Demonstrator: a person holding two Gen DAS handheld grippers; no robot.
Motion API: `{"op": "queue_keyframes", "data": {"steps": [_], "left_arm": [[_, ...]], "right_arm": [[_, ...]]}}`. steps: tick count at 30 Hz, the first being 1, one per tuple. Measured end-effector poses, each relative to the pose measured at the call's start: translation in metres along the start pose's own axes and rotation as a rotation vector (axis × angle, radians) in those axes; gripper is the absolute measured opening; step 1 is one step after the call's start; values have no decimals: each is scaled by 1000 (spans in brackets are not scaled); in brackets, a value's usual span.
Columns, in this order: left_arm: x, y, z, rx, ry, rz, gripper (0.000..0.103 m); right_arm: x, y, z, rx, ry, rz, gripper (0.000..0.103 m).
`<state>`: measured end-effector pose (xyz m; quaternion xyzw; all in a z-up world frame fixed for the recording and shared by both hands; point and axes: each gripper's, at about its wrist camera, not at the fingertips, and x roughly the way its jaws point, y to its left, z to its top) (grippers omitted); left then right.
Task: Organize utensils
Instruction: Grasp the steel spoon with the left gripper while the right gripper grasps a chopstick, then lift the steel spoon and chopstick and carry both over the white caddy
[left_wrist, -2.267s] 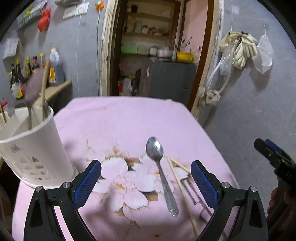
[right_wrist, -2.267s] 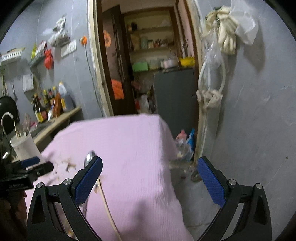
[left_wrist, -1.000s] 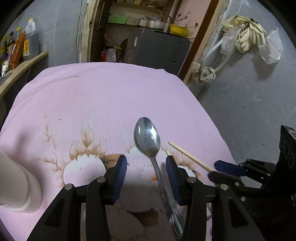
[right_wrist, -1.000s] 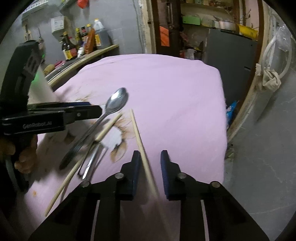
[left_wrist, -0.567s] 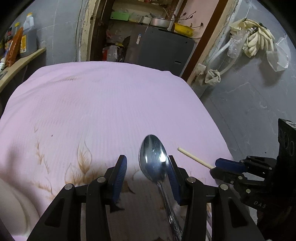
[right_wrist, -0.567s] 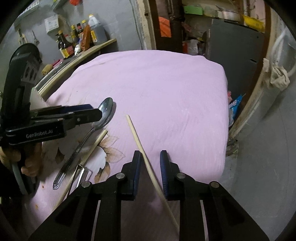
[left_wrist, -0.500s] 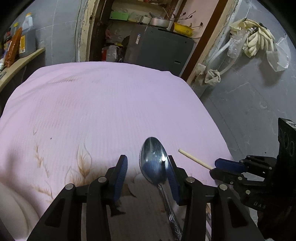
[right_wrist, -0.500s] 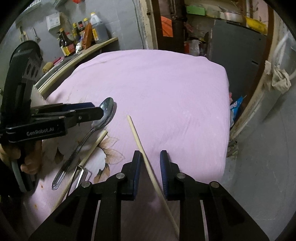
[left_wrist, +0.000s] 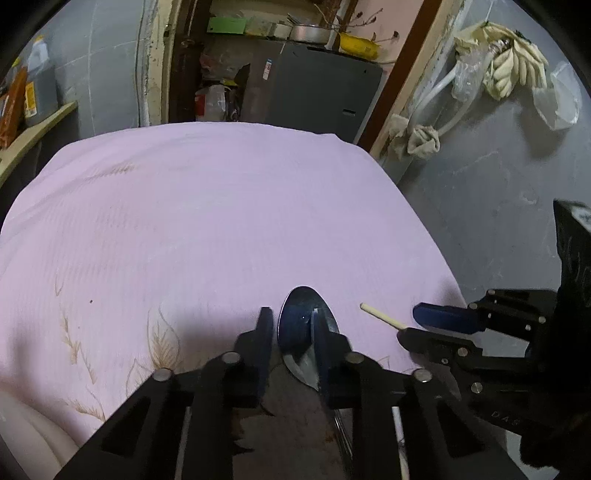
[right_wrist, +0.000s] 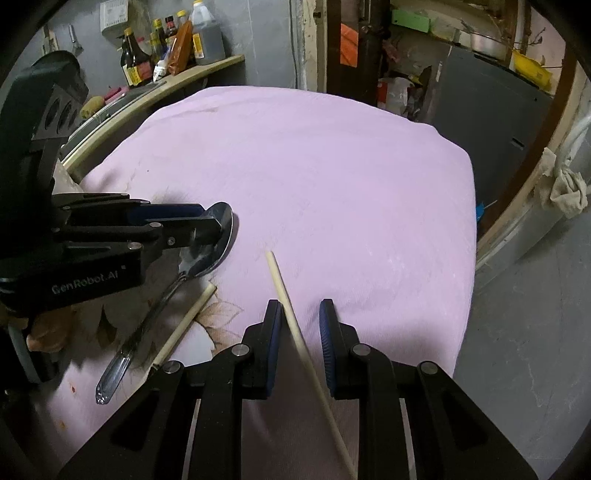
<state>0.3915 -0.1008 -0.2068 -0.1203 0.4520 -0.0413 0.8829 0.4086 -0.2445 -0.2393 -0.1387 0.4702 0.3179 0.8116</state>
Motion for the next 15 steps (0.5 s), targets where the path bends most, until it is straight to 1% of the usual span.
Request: {"op": "queue_keyframes", "data": {"steps": [2, 5, 9, 11, 13, 15], "left_arm": [[0, 2, 1, -9, 4, -6, 12], [0, 7, 0, -37, 7, -21, 9], [0, 8, -1, -44, 12, -30, 7], [-2, 7, -2, -46, 12, -30, 6], [-4, 8, -2, -62, 13, -34, 5], [-7, 8, -2, -67, 12, -24, 4]], "right_arm": [[0, -1, 1, 7, 6, 3, 19], [0, 3, 2, -2, 22, -16, 19], [2, 4, 6, 29, 55, -23, 18], [2, 4, 6, 26, 64, -16, 7], [1, 3, 6, 41, 76, -6, 5], [-1, 1, 6, 65, 83, 10, 4]]}}
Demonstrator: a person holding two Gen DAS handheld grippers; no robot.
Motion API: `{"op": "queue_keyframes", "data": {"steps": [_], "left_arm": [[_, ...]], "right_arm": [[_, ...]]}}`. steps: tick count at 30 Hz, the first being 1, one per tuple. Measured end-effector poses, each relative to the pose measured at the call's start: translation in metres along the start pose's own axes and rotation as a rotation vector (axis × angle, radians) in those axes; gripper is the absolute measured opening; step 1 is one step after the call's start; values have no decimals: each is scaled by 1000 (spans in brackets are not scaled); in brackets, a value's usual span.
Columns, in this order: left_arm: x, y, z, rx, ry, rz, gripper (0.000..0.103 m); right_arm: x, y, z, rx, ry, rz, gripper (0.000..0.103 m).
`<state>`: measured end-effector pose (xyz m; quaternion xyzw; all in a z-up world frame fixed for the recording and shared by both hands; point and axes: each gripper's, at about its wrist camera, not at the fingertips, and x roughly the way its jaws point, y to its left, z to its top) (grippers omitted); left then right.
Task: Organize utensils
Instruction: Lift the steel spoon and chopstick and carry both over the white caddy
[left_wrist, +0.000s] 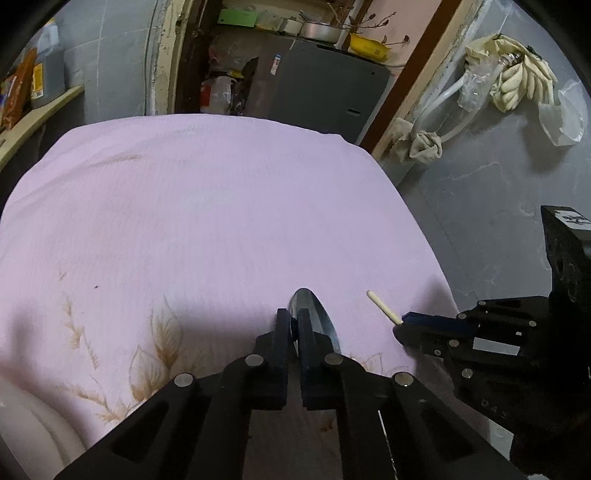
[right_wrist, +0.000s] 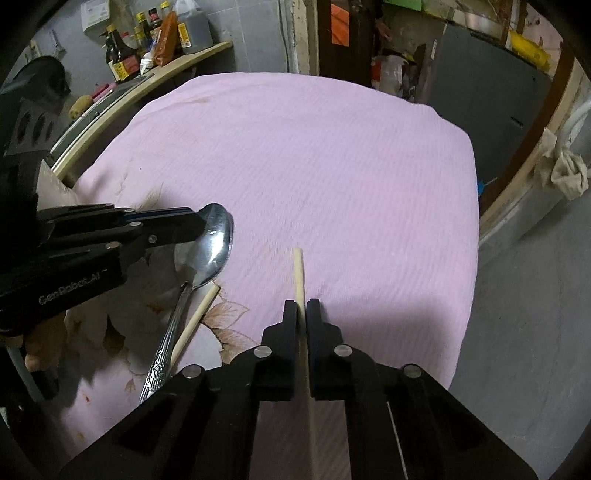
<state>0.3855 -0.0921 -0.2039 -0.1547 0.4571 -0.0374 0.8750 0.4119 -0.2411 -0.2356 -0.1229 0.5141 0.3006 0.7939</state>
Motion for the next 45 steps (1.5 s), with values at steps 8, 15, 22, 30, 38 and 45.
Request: {"op": "queue_keyframes", "data": {"steps": [8, 15, 22, 30, 38, 45], "left_arm": [[-29, -17, -2, 55, -96, 64, 2], [-66, -28, -5, 121, -219, 119, 2], [-112, -31, -6, 140, -370, 168, 2], [-165, -31, 3, 148, -492, 176, 2], [-226, -4, 12, 123, -561, 175, 2], [-283, 40, 14, 105, -627, 215, 2]], "right_arm": [[-28, -15, -20, 234, -201, 95, 4], [-68, -20, -38, 408, -543, 143, 4], [-102, 10, -42, 368, -769, 57, 4], [-155, 36, -32, 353, -912, 101, 4], [-185, 73, -11, 381, -1020, 169, 4], [-191, 132, 26, 345, -1114, 211, 4]]}}
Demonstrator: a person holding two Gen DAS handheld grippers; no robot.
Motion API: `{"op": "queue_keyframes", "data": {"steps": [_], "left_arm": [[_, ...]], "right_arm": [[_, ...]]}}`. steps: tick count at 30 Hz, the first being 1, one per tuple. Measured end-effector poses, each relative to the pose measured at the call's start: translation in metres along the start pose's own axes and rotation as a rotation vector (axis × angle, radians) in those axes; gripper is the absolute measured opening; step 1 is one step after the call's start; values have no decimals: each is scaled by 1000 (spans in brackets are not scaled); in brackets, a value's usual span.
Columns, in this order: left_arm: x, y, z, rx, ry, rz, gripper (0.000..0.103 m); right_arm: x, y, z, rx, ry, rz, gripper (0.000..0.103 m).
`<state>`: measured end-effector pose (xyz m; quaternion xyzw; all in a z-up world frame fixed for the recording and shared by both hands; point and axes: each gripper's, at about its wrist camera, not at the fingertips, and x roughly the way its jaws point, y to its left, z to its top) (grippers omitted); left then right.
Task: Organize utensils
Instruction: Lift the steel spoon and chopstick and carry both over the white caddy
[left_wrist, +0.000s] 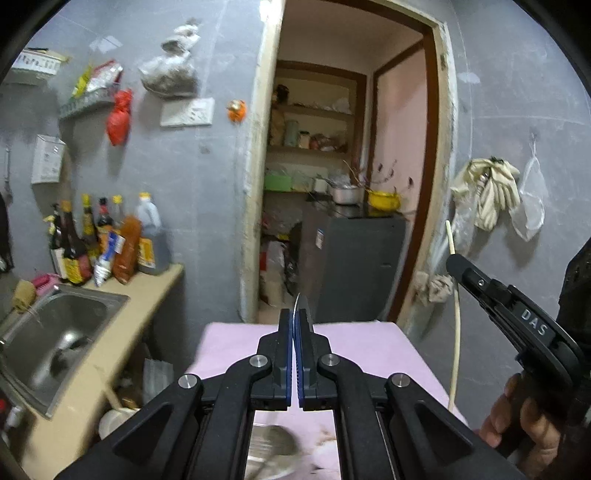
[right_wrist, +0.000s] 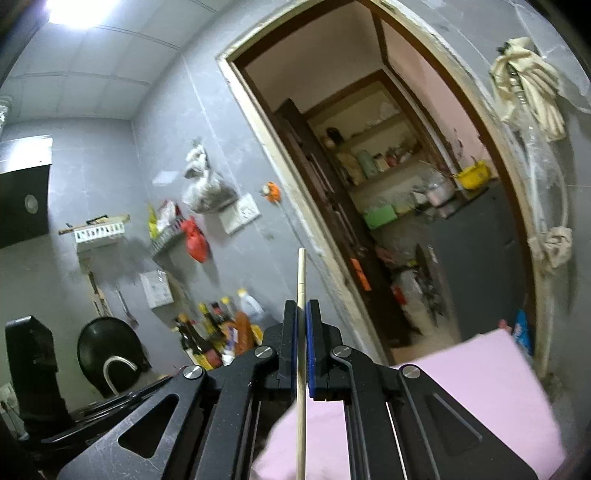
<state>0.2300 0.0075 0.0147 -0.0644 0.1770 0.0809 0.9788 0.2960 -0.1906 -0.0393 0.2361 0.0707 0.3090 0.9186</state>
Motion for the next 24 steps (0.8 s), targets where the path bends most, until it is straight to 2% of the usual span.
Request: {"op": "queue_keyframes", "data": {"steps": [7, 12, 17, 24], "left_arm": [[-32, 64, 19, 5, -67, 111, 2], [-36, 108, 23, -26, -94, 177, 2], [-22, 127, 12, -1, -104, 223, 2], [0, 124, -13, 48, -109, 299, 2]], "right_arm": [[38, 55, -29, 34, -6, 45, 4], [62, 77, -57, 67, 13, 35, 4], [76, 75, -81, 102, 6, -35, 4], [72, 62, -104, 115, -48, -213, 4]]}}
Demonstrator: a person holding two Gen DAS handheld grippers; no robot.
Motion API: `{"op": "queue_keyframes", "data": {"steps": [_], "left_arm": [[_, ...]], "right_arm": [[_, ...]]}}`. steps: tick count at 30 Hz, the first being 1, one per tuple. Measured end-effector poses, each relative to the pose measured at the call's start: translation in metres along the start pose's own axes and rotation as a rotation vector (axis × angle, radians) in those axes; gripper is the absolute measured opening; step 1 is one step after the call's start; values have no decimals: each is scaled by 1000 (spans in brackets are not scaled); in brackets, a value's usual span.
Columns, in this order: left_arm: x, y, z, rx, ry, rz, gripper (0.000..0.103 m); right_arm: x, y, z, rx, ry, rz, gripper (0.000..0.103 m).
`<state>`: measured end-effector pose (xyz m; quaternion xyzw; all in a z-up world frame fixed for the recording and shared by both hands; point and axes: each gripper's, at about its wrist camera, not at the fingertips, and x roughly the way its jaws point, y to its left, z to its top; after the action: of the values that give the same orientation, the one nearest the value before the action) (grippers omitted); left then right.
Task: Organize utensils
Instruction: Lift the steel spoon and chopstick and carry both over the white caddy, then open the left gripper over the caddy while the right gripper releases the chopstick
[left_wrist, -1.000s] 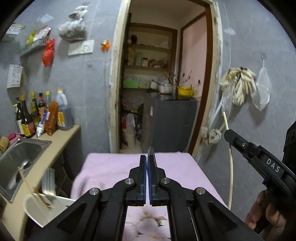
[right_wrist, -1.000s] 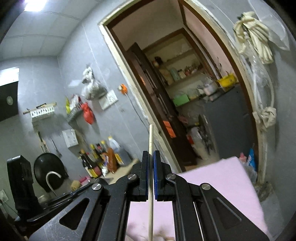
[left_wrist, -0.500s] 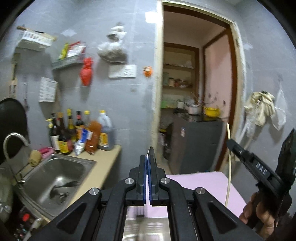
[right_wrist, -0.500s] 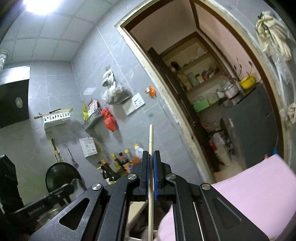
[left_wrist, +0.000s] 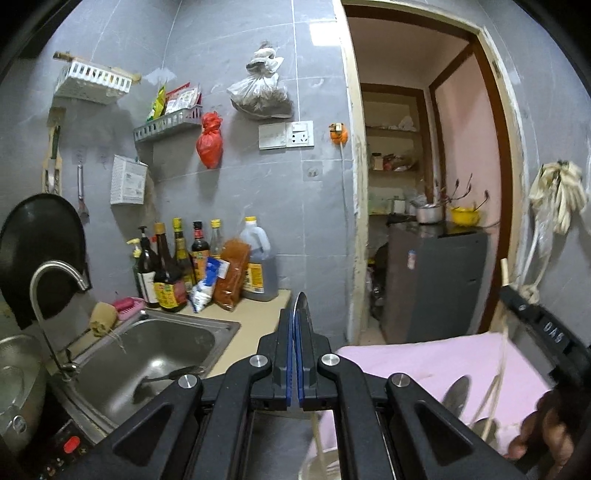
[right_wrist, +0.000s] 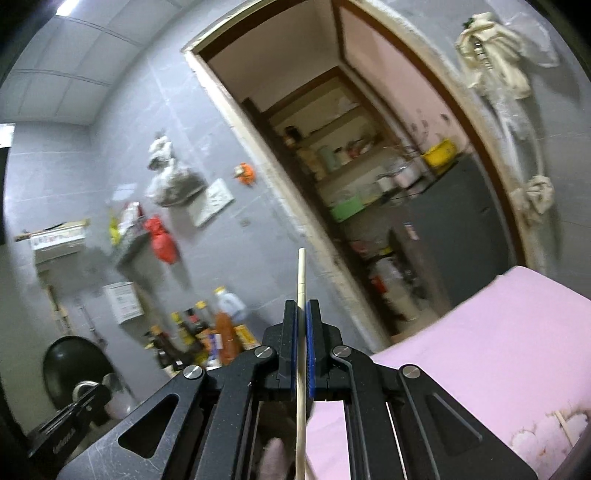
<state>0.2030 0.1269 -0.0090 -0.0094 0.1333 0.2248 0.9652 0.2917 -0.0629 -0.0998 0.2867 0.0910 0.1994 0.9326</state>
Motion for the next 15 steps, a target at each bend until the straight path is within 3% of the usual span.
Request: {"op": "queue_keyframes", "data": {"steps": [6, 15], "left_arm": [[4, -10, -20, 32, 2, 51, 2], [6, -7, -33, -6, 18, 64, 2]], "right_arm": [[-3, -3, -10, -35, -35, -67, 4], [-12, 4, -23, -130, -48, -52, 4]]}}
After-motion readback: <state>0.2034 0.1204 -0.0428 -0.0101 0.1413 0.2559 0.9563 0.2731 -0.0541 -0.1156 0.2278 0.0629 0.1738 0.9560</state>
